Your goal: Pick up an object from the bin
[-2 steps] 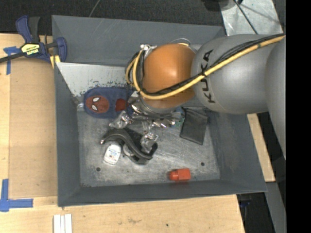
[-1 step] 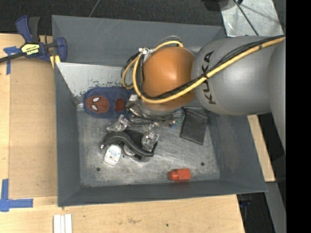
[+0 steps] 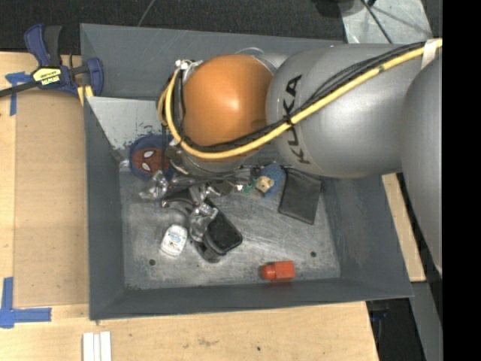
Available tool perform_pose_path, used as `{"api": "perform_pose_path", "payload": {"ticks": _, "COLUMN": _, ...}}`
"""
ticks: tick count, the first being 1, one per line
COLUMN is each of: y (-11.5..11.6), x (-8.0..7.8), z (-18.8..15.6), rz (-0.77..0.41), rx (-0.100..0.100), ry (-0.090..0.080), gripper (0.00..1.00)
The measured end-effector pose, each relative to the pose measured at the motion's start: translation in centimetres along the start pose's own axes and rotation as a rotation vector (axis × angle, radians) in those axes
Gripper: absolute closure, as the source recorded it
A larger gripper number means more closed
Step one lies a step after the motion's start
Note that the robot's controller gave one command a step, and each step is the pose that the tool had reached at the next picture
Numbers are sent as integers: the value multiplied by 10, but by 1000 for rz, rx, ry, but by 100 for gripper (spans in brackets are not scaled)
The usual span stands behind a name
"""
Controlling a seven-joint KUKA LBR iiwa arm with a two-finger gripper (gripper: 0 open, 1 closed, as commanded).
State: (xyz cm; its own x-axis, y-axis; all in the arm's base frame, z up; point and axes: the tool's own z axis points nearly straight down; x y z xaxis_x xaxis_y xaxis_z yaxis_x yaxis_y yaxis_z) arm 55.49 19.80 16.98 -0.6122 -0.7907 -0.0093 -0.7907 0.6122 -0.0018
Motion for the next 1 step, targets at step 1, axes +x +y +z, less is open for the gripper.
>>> {"api": "perform_pose_path", "payload": {"ticks": 1, "y": -54, "x": 18, "z": 51, "rz": -171, "rx": 14, "ry": -8, "gripper": 0}}
